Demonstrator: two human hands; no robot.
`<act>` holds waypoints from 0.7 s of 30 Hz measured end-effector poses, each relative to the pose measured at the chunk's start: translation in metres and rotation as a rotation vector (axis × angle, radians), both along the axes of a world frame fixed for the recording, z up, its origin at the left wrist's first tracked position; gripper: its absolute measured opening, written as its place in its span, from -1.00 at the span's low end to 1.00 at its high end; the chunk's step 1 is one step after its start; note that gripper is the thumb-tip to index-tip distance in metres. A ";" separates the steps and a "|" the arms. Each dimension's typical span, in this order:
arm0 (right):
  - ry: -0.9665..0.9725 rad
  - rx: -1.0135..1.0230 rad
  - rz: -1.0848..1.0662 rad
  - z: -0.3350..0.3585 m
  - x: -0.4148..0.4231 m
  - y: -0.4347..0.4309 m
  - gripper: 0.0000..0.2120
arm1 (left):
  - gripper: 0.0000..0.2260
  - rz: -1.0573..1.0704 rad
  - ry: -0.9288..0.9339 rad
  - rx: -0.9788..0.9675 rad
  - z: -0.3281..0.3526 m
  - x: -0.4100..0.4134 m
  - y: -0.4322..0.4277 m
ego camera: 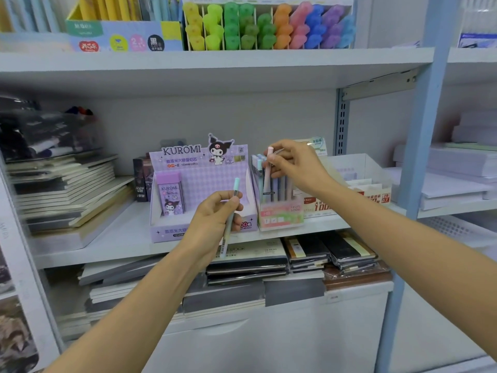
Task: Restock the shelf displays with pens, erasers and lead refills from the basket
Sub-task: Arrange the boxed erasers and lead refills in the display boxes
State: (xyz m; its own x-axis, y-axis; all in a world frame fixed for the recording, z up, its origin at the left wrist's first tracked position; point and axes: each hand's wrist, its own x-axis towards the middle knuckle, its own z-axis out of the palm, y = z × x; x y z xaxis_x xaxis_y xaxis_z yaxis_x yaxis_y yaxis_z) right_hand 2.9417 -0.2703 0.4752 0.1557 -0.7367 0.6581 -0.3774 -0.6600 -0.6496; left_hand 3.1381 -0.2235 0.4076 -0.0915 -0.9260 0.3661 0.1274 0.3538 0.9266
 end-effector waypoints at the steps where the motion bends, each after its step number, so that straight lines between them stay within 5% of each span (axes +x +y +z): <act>1: -0.002 0.004 0.000 0.001 0.002 -0.001 -0.88 | -0.89 0.001 0.003 -0.001 -0.001 0.000 -0.001; 9: 0.071 0.097 0.011 -0.005 -0.008 -0.005 -0.88 | -0.90 0.007 -0.033 -0.015 -0.006 0.001 -0.008; 21: 0.162 -0.110 -0.167 -0.012 0.020 -0.011 -0.89 | -0.86 0.035 -0.001 -0.002 -0.003 0.005 -0.004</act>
